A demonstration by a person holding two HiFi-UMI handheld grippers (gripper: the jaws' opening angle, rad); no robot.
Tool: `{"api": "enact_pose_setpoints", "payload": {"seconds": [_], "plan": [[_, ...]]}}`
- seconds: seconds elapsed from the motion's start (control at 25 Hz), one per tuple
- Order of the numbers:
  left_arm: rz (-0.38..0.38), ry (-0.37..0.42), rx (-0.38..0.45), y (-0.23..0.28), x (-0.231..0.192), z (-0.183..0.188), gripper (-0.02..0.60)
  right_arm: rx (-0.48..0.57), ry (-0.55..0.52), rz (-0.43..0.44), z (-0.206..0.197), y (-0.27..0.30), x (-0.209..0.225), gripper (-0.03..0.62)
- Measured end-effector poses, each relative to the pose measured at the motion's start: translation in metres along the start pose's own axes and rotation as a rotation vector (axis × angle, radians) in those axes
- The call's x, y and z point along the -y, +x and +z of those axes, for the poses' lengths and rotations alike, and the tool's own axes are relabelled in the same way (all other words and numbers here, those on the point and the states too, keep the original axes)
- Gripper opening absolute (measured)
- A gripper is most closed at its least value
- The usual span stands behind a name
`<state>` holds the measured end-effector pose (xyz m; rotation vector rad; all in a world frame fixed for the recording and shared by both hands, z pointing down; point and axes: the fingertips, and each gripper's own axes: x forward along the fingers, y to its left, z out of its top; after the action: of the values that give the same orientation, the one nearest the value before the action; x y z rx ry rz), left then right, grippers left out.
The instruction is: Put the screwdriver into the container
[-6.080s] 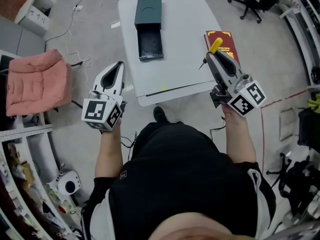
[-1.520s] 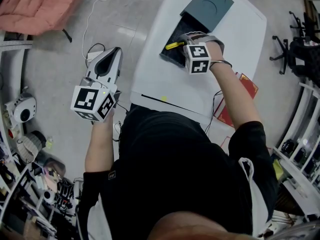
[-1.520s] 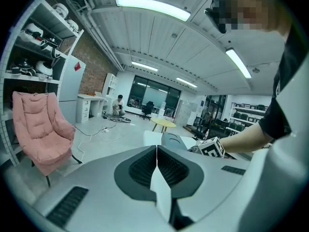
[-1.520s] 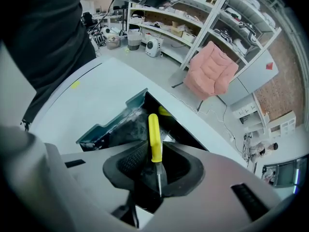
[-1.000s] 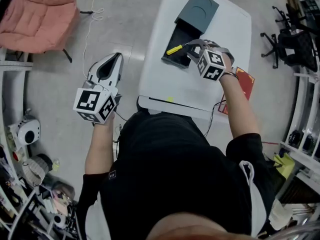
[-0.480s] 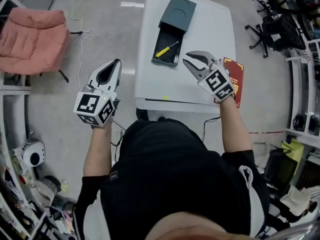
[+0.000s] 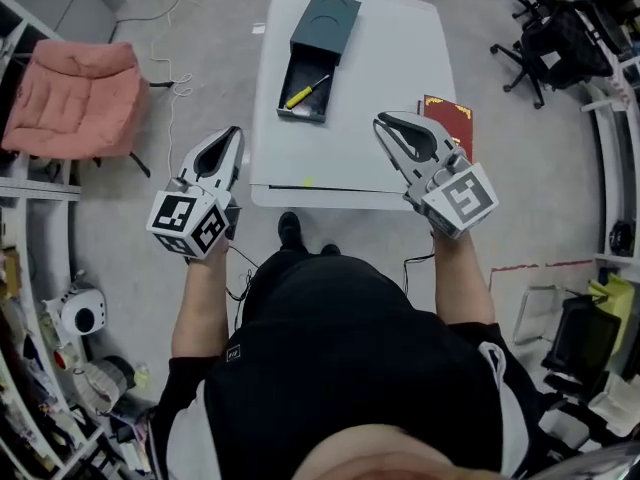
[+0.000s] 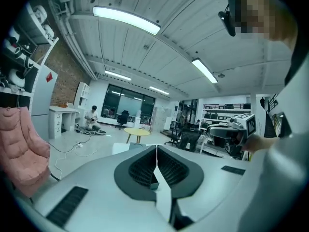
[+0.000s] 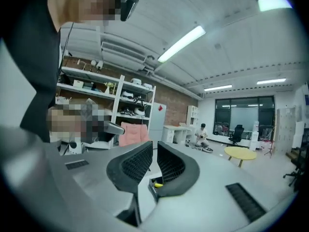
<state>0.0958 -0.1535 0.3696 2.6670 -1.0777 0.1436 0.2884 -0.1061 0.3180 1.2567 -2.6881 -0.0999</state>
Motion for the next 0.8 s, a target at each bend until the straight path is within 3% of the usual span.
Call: {"api": "enact_pose_setpoints", "payload": {"seconds": [0.28,0.44,0.8], "plan": [[0.005,0.063,0.01,-0.023,0.059,0.015,0.018,0.183,0.219,-0.001,0.015,-0.09,0.0,0.041],[0.002,0.099,0.033,-0.037,0.079,0.026,0.019,0.246,0.283,-0.031,0.013,-0.12,0.004,0.035],[-0.007,0.132,0.07,-0.054,0.06,0.04,0.018,0.27,0.245,-0.129,0.031,-0.127,0.004,0.031]]}}
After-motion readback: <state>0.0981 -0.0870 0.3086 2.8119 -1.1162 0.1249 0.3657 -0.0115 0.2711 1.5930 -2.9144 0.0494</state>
